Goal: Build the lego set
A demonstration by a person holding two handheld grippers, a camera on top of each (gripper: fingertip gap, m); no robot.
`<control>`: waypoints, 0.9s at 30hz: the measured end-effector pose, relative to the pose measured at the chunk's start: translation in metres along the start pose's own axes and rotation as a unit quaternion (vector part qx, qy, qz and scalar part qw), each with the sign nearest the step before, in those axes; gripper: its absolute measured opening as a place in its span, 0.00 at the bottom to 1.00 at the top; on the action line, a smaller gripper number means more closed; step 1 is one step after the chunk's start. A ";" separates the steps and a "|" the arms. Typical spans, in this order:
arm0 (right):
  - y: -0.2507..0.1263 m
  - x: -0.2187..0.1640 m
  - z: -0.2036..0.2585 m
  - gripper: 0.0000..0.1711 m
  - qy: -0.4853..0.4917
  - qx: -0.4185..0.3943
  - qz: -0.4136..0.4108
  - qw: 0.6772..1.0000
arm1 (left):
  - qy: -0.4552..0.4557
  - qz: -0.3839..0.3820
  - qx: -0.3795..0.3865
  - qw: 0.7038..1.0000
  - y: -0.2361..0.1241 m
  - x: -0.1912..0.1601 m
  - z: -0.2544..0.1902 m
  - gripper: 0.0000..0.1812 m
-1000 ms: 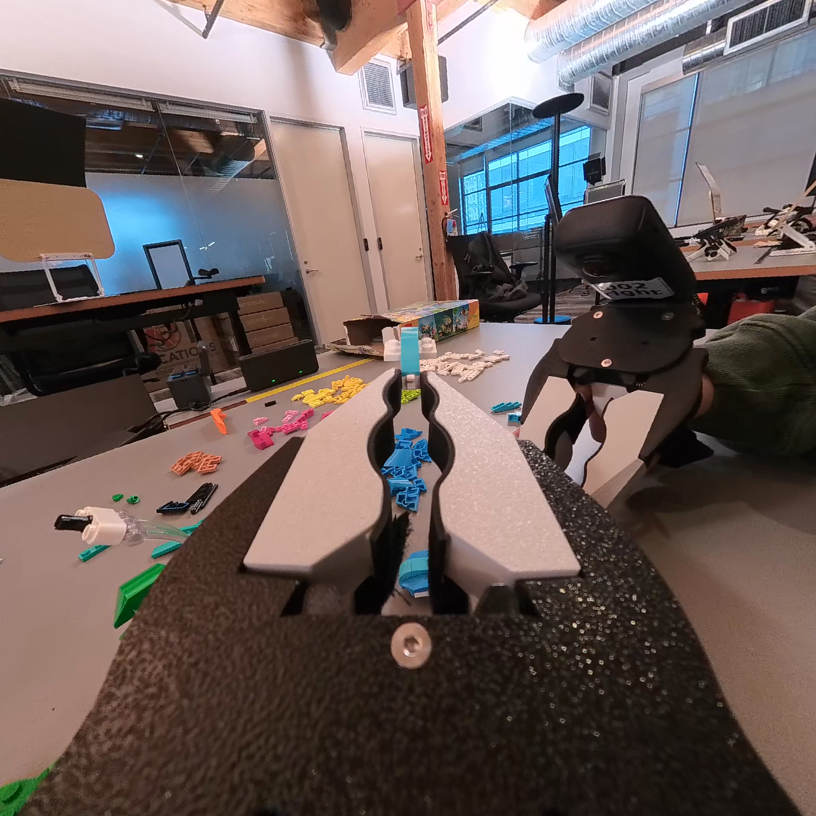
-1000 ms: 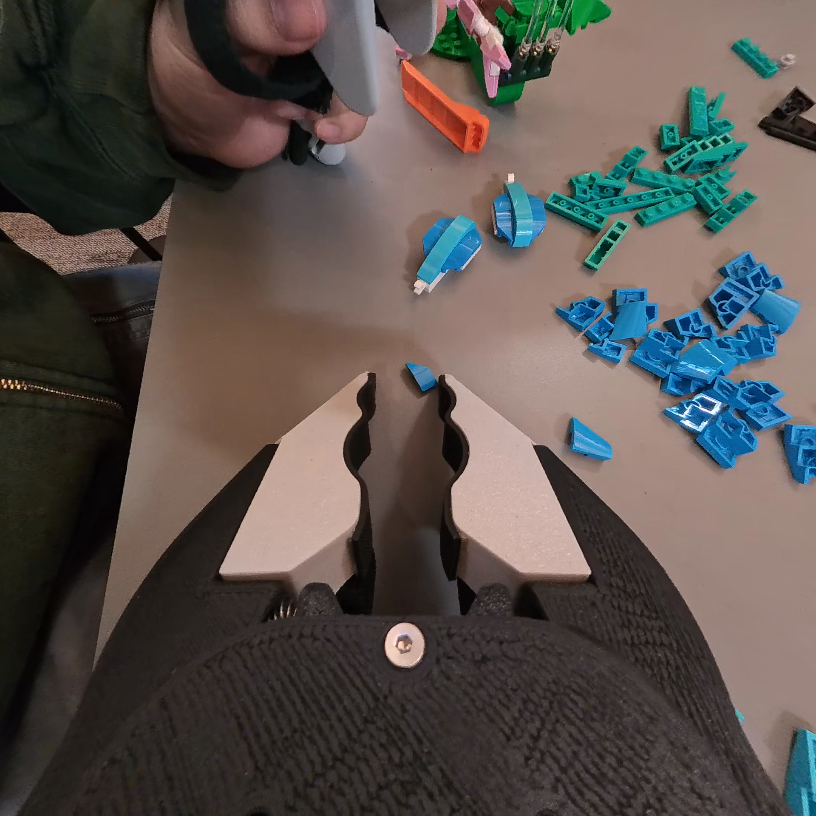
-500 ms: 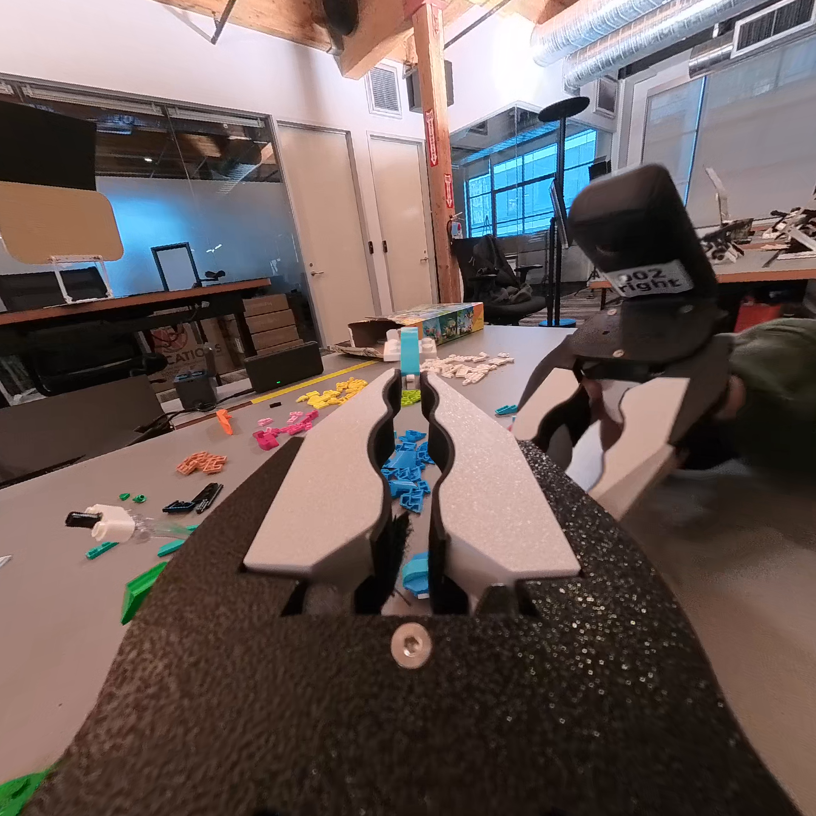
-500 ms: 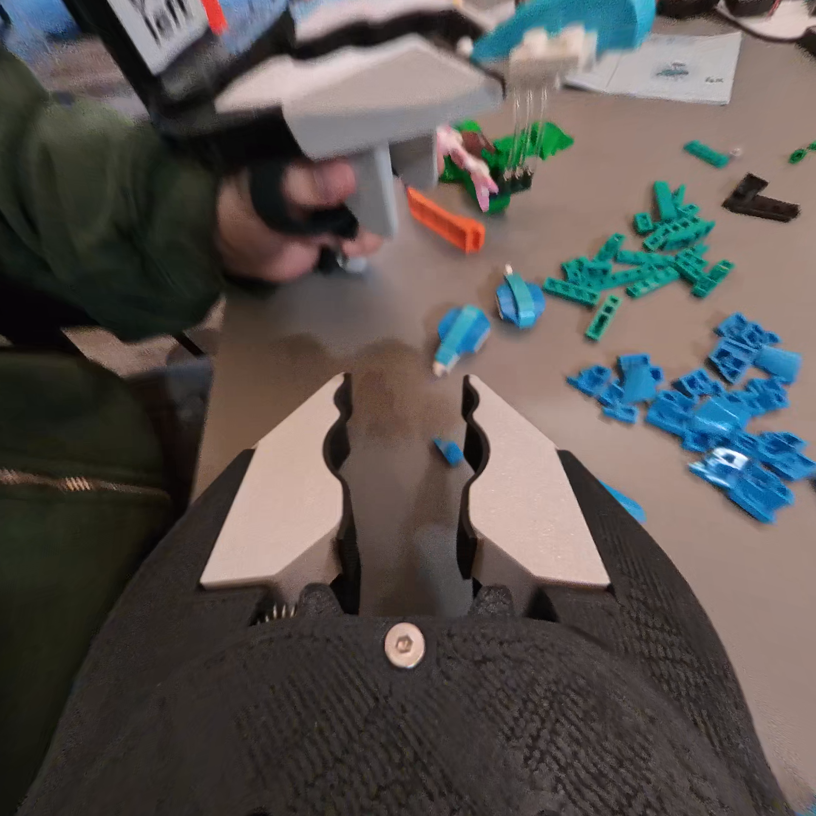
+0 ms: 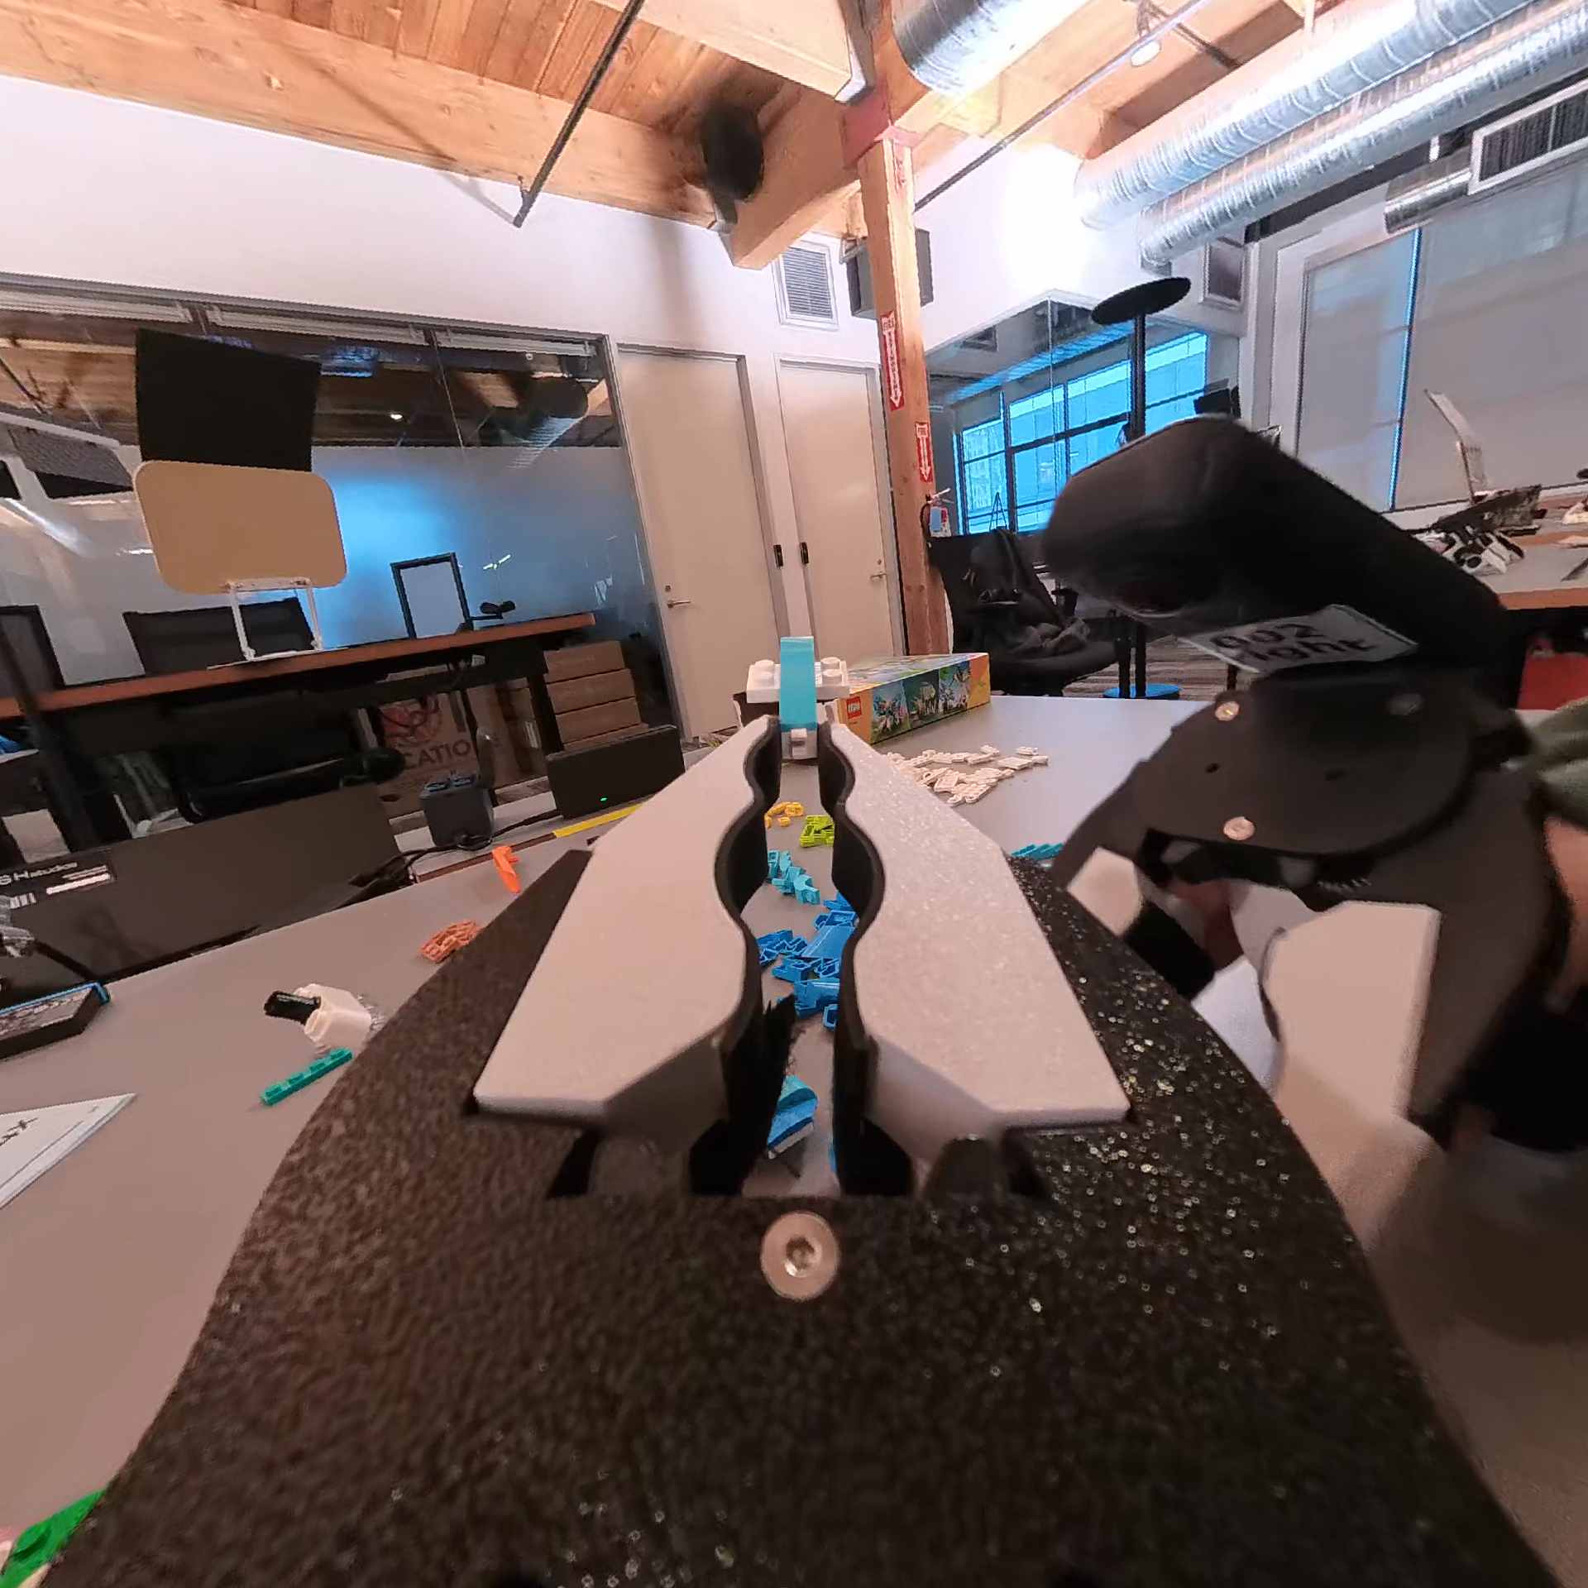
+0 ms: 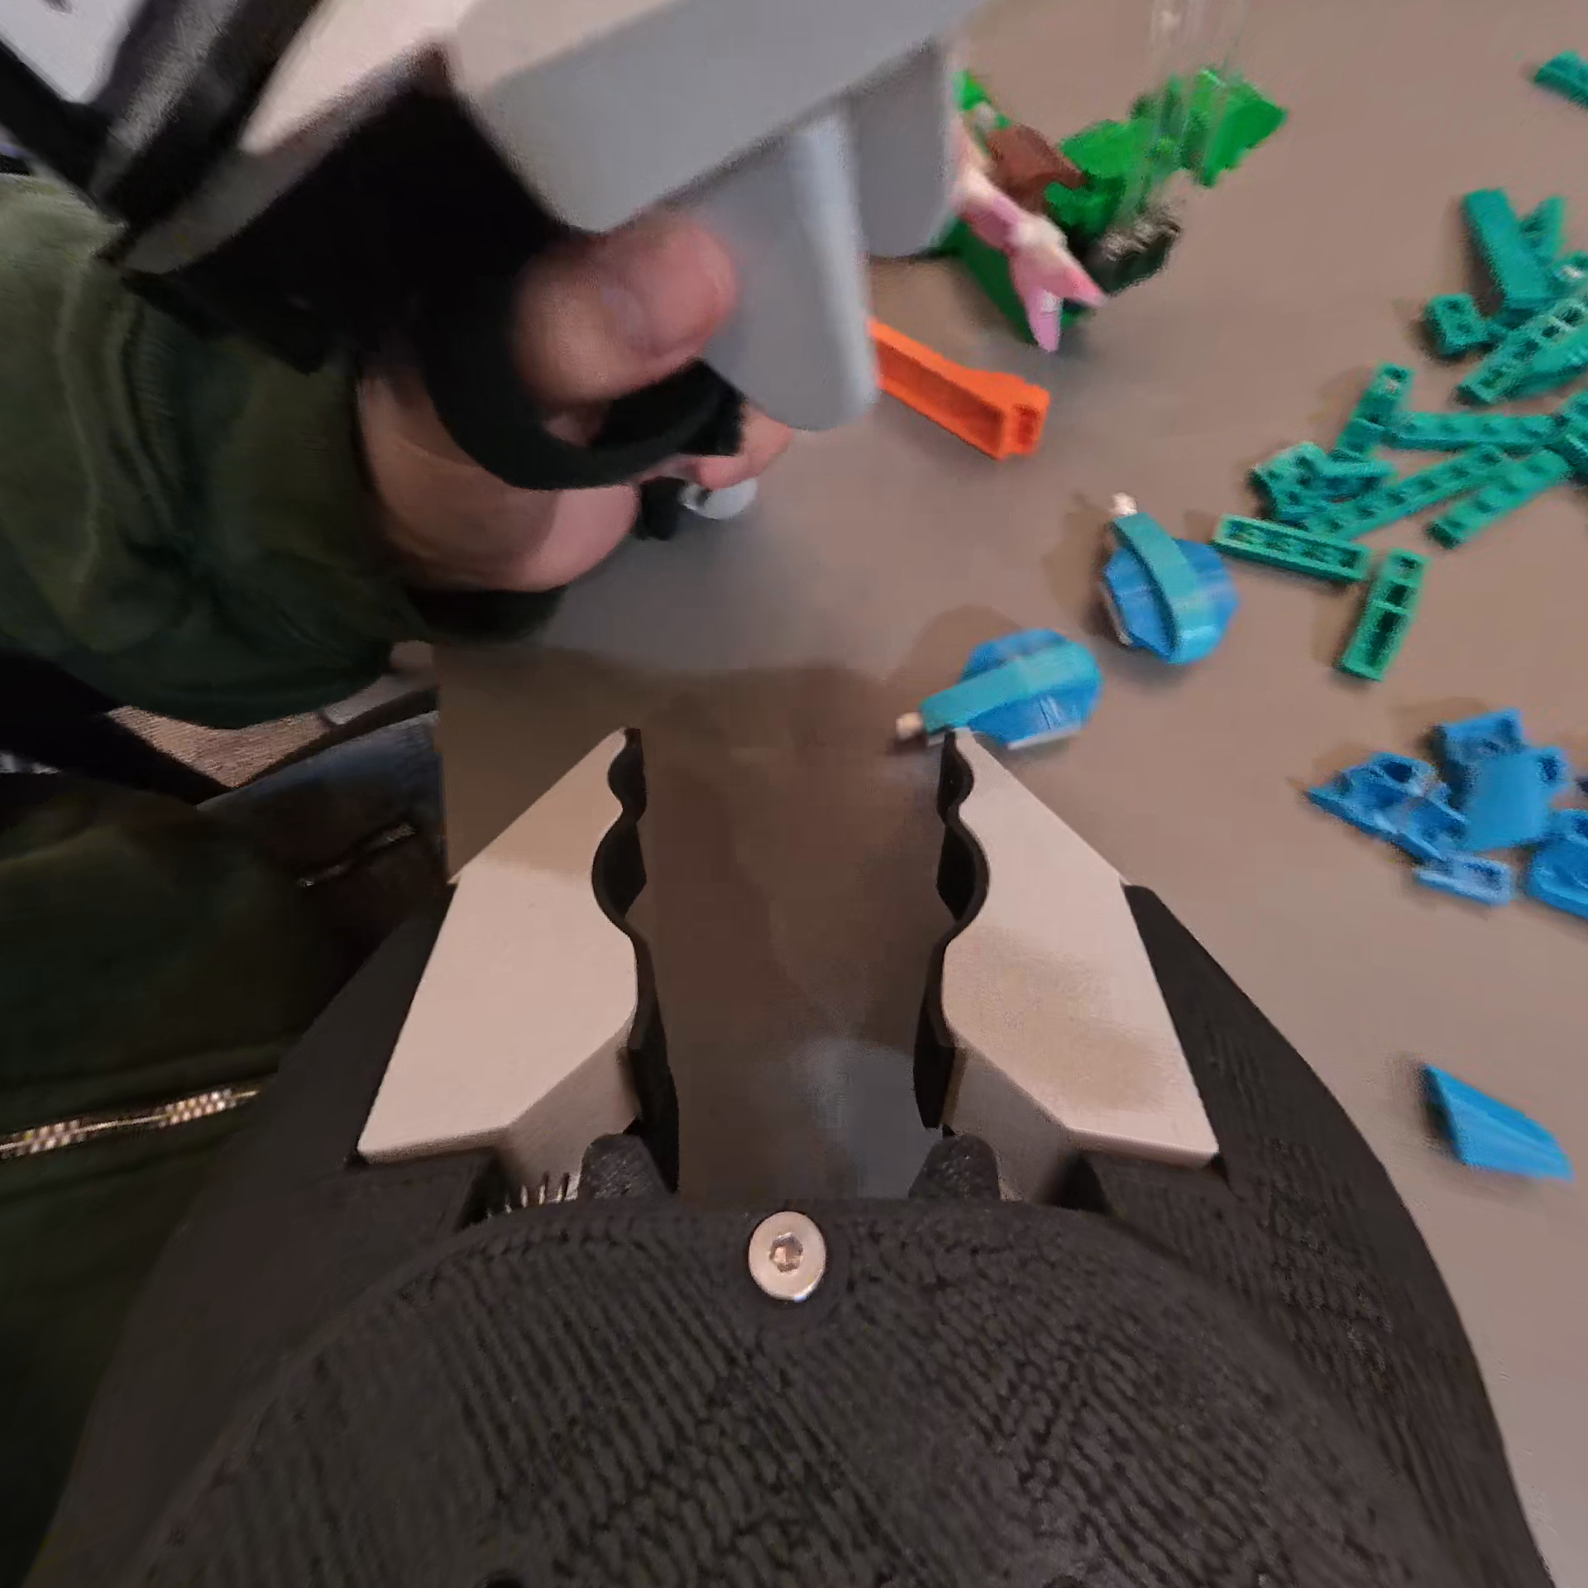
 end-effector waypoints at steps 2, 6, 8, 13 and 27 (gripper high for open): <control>0.002 0.005 0.014 0.38 -0.028 0.027 -0.016 0.999 | -0.006 0.001 0.000 1.000 0.000 0.000 0.000 0.03; -0.007 0.005 0.011 0.35 -0.053 0.015 -0.029 0.998 | -0.012 0.003 0.000 1.000 0.000 -0.001 0.001 0.03; -0.015 -0.001 0.001 0.35 -0.059 -0.006 -0.029 0.998 | -0.014 0.004 -0.002 1.000 0.000 -0.001 0.000 0.03; -0.039 -0.025 -0.030 0.31 -0.105 -0.076 -0.007 0.992 | -0.022 0.011 -0.009 1.000 0.002 -0.004 0.000 0.03; -0.040 -0.044 -0.046 0.16 -0.114 -0.036 0.009 0.993 | -0.029 0.025 -0.028 0.999 0.005 -0.009 -0.004 0.03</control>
Point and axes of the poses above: each gripper's, where its closed fingertips meet, y out along the fingers, x out of its top, z = x × y across the jaws, the point moved 2 cm from there along -y, back along the fingers, and after that the axes turned 9 degrees about z, right-handed, at the moved point
